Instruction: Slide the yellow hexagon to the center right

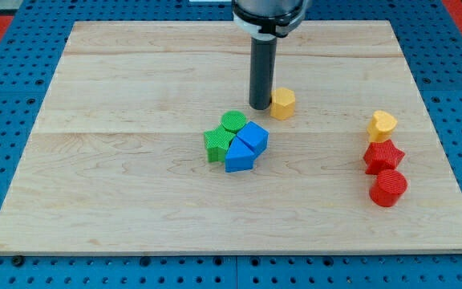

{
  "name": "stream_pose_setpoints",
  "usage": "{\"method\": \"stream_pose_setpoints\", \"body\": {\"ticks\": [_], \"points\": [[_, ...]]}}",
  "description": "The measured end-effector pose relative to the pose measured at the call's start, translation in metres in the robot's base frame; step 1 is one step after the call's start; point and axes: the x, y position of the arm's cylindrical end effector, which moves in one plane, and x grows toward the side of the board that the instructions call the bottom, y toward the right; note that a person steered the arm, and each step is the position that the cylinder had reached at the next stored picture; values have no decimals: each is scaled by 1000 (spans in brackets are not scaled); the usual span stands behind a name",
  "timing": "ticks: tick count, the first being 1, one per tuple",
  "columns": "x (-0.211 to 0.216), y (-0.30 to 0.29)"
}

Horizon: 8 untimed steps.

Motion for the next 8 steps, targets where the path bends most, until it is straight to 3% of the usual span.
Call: {"method": "stream_pose_setpoints", "body": {"ticks": [2,6,8], "points": [[-2,64],[19,70],[-1,97]]}}
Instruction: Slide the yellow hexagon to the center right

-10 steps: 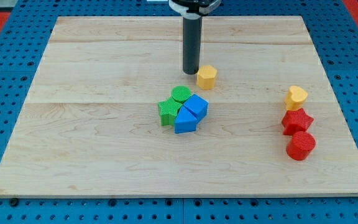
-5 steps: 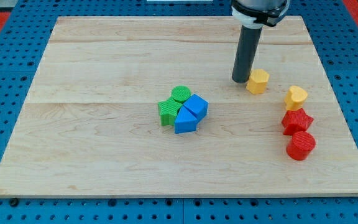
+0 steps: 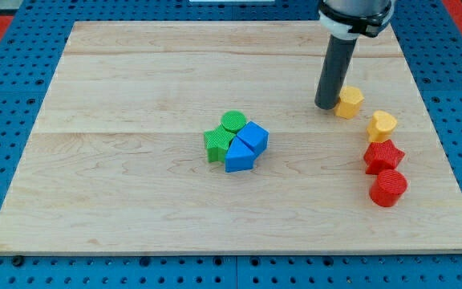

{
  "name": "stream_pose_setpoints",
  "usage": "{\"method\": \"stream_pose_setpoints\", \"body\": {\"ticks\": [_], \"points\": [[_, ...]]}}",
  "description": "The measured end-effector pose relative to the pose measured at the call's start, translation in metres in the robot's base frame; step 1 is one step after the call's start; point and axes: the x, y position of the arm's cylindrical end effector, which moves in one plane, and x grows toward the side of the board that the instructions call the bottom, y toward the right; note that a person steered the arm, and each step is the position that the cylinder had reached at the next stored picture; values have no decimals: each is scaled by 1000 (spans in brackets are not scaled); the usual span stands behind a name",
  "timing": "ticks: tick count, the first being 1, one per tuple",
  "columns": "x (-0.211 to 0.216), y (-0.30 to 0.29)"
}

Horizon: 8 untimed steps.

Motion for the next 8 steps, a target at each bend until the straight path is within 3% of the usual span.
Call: {"method": "stream_pose_setpoints", "body": {"ticks": [8], "points": [[-2,33]]}}
